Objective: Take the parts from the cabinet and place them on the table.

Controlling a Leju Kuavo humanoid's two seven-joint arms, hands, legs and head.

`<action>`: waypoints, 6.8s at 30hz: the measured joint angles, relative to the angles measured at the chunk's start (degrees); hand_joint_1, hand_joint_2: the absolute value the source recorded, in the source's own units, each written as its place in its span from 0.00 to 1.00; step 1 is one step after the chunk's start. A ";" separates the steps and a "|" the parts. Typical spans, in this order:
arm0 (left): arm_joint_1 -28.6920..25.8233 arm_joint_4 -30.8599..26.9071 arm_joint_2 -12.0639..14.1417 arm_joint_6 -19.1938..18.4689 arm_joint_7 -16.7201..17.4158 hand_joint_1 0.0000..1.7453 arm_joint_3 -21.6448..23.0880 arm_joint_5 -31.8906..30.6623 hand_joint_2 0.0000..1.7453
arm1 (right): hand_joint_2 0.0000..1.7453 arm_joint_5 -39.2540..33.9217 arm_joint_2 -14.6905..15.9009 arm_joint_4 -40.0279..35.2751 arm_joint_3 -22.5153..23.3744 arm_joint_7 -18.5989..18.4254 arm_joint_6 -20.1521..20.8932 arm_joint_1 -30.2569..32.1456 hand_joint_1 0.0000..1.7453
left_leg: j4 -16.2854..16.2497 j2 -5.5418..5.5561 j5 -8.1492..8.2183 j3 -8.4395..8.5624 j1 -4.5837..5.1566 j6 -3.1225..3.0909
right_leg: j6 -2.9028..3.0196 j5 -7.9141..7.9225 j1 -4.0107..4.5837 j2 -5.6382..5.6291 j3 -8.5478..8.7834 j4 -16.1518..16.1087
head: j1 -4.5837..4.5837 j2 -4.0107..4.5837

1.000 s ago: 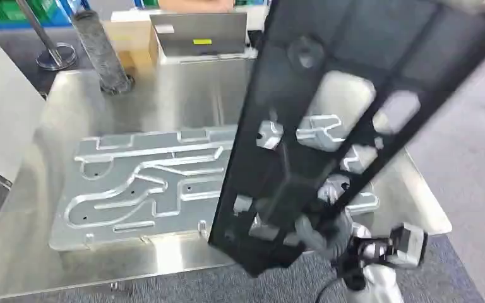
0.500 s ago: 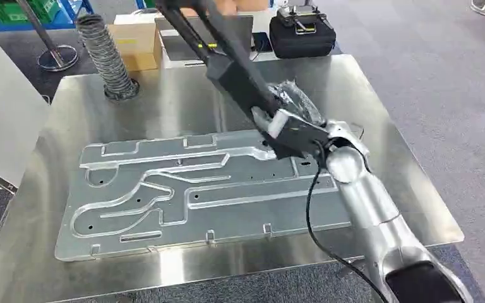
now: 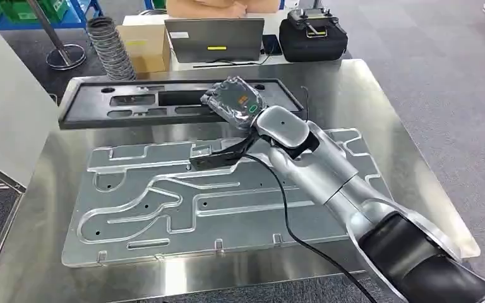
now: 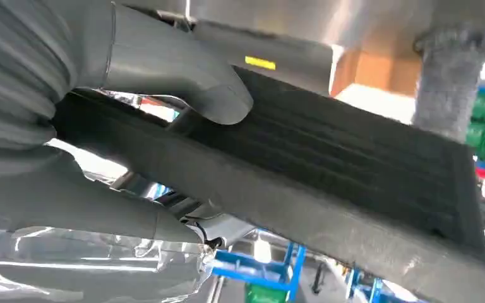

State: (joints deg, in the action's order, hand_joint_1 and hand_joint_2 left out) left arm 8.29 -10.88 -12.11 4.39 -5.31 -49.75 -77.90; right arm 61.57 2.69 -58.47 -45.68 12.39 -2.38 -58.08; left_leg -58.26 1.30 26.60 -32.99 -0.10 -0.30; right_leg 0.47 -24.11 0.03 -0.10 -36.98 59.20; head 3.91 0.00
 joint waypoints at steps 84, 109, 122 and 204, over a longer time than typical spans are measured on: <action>0.32 0.02 -0.02 -2.64 2.32 0.00 0.98 0.94 0.00 | 0.00 -6.38 5.70 -7.23 -4.03 -7.58 7.32 5.14 0.00 | 0.90 -1.32 -3.84 -2.52 -0.39 -1.06 | -2.71 -10.11 -0.91 0.08 -4.98 16.91 | -0.02 0.00; 0.25 0.02 0.26 -2.78 2.14 0.00 0.98 1.62 0.00 | 0.00 -6.06 4.46 -5.14 -3.48 -7.41 6.36 4.59 0.00 | 1.69 -1.28 1.48 4.23 -0.49 -0.39 | -2.04 6.02 -0.97 0.28 -3.37 -1.71 | 0.00 0.00; 0.16 0.02 0.26 -2.78 2.12 0.00 0.98 1.62 0.00 | 0.00 -6.03 4.26 -4.53 -3.28 -7.41 6.32 4.09 0.00 | 0.35 -1.44 -6.90 -5.42 -0.22 0.61 | -1.13 -5.16 -0.21 0.08 7.38 -1.10 | -0.02 0.00; -0.18 -0.02 1.18 -3.04 5.25 0.00 2.60 0.44 0.00 | 0.00 -31.96 -5.95 46.01 81.48 -15.80 -5.59 53.01 0.00 | 4.05 -1.50 5.82 10.73 0.61 -0.69 | -1.82 4.86 -0.32 0.78 -0.99 -2.35 | 0.00 0.00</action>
State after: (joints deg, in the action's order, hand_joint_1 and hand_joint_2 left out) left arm 8.11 -10.91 -10.93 1.36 -0.06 -47.14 -77.46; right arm 29.62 -3.26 -12.46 35.80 -3.41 -7.98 -5.07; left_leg -54.21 -0.20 32.42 -22.25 0.52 -0.99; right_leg -1.35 -19.25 -0.29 0.67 -37.96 56.85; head 3.91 0.00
